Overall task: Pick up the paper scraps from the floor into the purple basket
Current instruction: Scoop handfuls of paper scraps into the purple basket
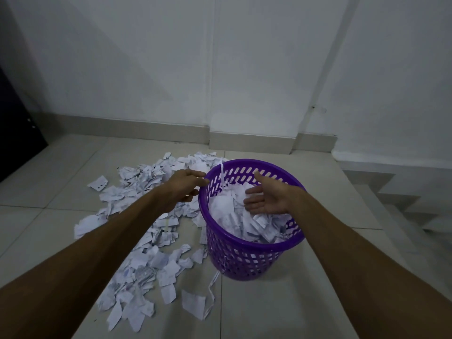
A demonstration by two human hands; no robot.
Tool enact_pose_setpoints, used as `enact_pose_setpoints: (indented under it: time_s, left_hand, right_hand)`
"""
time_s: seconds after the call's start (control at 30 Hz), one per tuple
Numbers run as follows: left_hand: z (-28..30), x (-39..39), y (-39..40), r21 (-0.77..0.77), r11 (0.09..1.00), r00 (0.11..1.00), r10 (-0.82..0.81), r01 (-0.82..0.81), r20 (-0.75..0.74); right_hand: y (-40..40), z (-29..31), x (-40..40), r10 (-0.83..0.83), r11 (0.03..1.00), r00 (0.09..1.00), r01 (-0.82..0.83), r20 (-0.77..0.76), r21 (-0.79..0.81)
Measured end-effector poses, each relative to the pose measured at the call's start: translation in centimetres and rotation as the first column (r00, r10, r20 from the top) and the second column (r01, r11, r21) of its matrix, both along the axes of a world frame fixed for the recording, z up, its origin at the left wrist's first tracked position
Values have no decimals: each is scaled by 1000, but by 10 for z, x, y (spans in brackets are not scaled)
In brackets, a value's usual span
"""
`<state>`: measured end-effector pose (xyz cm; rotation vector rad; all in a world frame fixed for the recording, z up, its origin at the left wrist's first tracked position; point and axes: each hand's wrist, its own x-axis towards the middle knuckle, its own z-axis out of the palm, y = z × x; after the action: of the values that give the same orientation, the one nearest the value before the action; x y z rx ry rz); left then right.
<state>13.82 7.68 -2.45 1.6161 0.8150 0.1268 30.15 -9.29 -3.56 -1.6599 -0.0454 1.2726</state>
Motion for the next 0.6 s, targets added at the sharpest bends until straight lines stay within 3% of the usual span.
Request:
enact_pose_setpoints:
  time_s: [0.13,0.4,0.53,0.6]
  left_hand:
    - [-10,-2,12,-58,997,999,-54,54,1]
    - [-20,-1,22,-134,985,994,-107,110,28]
    - [-23,-2,25,-152,978,990,-143,144,19]
    - [-23,-2,23,-159,977,990,-140,144,33]
  right_hand:
    - [9,-20,0,-62,998,994,63,-92,6]
    - [16,-40,2,-19,998,987,9,-157,-67]
    - [22,-31,1,101,987,992,-109,-74,-122]
    - [27,-20,0,191,971,979,-177,73,-162]
